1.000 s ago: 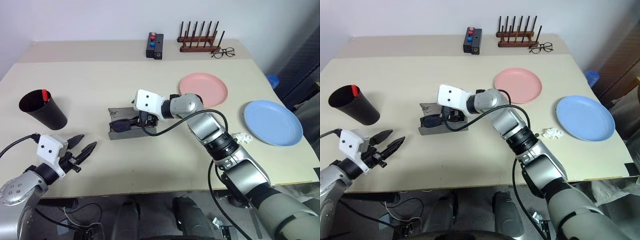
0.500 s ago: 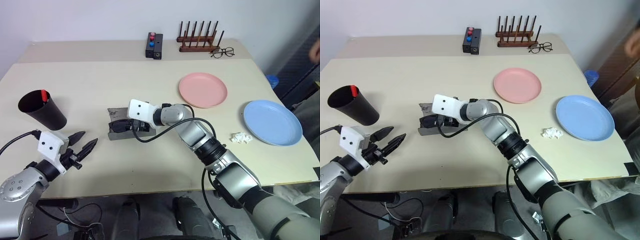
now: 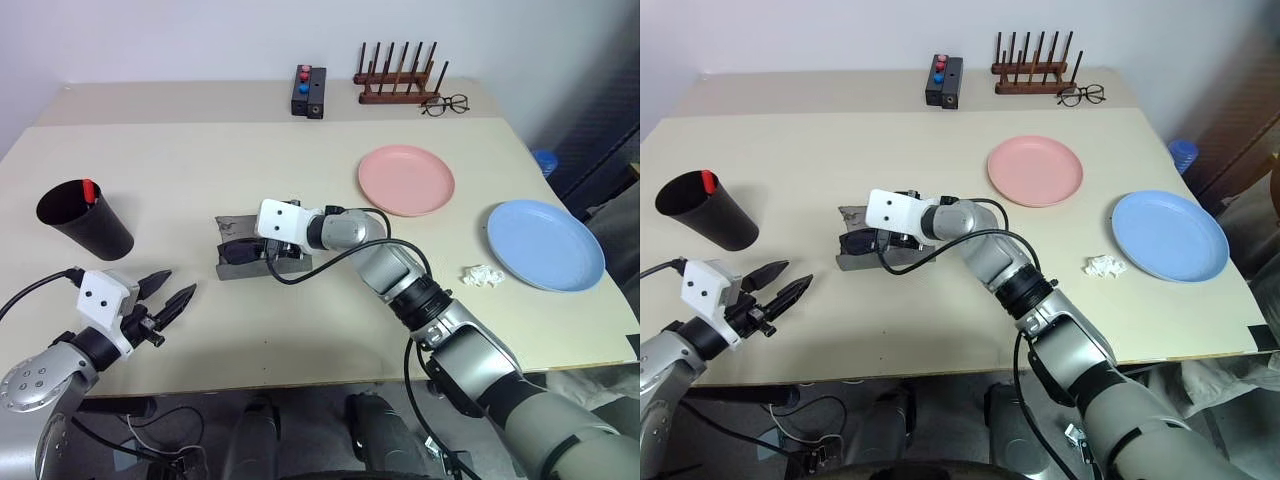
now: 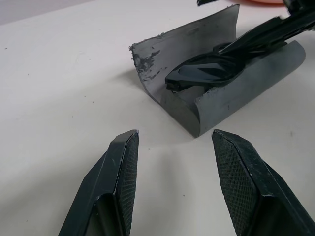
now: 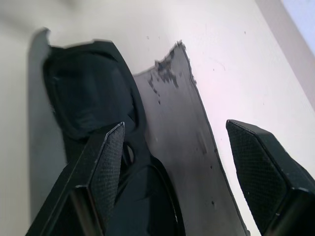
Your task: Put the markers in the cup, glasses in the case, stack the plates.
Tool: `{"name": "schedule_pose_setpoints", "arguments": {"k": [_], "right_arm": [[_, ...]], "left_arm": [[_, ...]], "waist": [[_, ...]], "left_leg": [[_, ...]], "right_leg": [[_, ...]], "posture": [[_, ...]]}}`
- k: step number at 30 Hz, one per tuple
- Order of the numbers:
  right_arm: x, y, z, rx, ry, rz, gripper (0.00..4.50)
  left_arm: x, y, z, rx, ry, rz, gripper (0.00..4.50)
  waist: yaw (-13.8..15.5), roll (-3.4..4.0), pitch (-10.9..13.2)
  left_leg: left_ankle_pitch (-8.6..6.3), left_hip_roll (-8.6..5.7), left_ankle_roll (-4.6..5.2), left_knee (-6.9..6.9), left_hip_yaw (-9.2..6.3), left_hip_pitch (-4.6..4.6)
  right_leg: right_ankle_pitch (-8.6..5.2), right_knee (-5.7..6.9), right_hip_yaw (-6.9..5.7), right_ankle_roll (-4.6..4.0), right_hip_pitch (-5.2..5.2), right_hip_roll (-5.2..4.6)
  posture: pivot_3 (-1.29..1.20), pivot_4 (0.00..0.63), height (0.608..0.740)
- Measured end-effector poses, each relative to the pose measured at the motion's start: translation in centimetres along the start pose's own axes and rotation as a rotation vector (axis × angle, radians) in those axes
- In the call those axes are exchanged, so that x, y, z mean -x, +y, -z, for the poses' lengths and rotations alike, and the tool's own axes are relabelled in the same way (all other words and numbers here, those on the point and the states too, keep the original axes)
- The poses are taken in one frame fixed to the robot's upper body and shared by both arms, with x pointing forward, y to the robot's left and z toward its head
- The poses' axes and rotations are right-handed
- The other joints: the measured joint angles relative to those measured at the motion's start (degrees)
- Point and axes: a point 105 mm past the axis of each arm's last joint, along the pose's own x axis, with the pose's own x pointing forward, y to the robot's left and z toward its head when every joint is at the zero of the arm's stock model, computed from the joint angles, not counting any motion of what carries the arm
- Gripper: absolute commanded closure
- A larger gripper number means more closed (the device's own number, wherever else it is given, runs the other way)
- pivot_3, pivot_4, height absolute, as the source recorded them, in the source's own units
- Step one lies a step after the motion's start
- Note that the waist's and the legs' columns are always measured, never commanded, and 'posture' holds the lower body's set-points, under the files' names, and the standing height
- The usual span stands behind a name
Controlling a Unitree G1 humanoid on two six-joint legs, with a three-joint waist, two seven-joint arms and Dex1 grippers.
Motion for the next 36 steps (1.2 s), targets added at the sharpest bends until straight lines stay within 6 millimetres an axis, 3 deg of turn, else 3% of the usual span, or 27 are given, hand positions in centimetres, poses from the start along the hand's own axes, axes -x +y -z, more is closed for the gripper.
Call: {"name": "schedule_pose_setpoints", "arguments": {"k": [4,8,19,23,26,29,34,36], "right_arm": [[0.2,1.1,-1.6,0.001,-0.065,-0.046,1.16],[-0.5,2.0,-0.5,0.007,-0.02,-0.057,1.16],[-1.2,1.3,0.4,0.026,0.022,-0.004,1.16],[0.0,1.3,0.1,-0.014,-0.019,-0.013,1.16],[1.7,0.9,-0.3,-0.024,-0.054,-0.013,1.12],[3.5,0.7,-0.1,-0.025,-0.068,-0.015,1.12],[6.6,0.7,1.8,-0.057,-0.03,-0.033,1.12],[7.9,0.7,2.1,-0.064,-0.025,-0.041,1.12]], "left_arm": [[-0.3,0.1,-0.5,-0.009,-0.019,0.001,2.09],[-0.4,0.2,-0.7,-0.011,-0.023,0.002,2.09],[-0.3,0.2,-0.2,0.004,-0.002,-0.009,2.09],[-1.0,0.4,-1.3,0.043,-0.042,-0.038,2.09],[-2.2,1.6,-3.1,0.095,-0.097,-0.086,2.93],[-3.7,2.7,-4.6,0.111,-0.114,-0.114,4.38],[-8.6,3.4,-8.7,0.08,-0.154,-0.097,4.45],[-11.5,3.8,-10.6,0.088,-0.16,-0.088,4.45]], "waist": [[0.01,0.0,0.0],[0.01,-0.01,0.0],[0.07,-0.01,-0.01],[0.32,0.0,0.0],[0.29,-0.03,-0.02],[0.19,-0.02,-0.01],[0.52,-0.05,-0.01],[0.76,-0.06,-0.01]], "left_leg": [[0.0,0.0,0.0,0.0,0.0,0.0],[0.0,0.0,0.0,0.0,0.0,0.01],[0.0,0.0,0.0,0.01,0.0,0.02],[0.0,0.0,-0.01,0.02,-0.01,-0.01],[0.01,-0.01,-0.01,0.06,-0.06,0.01],[0.01,-0.01,-0.01,0.05,-0.07,0.04],[0.03,-0.05,-0.04,0.14,-0.14,0.02],[0.04,-0.06,-0.03,0.16,-0.23,0.01]], "right_leg": [[0.0,0.01,0.0,0.0,0.0,0.0],[0.0,0.01,0.0,0.0,0.0,0.0],[0.0,0.01,0.0,0.0,0.0,-0.01],[0.0,0.0,0.0,0.0,0.02,-0.01],[0.0,0.05,-0.02,0.02,0.05,0.01],[-0.02,0.06,-0.02,0.05,0.08,0.02],[-0.03,0.06,-0.04,0.12,0.16,0.03],[-0.02,0.09,-0.09,0.16,0.18,0.08]], "posture": [[0.0,0.15,0.74],[0.0,0.15,0.74],[0.0,0.15,0.74],[0.0,0.15,0.74],[0.0,0.15,0.74],[0.0,0.15,0.74],[0.0,0.15,0.74],[0.0,0.15,0.74]]}}
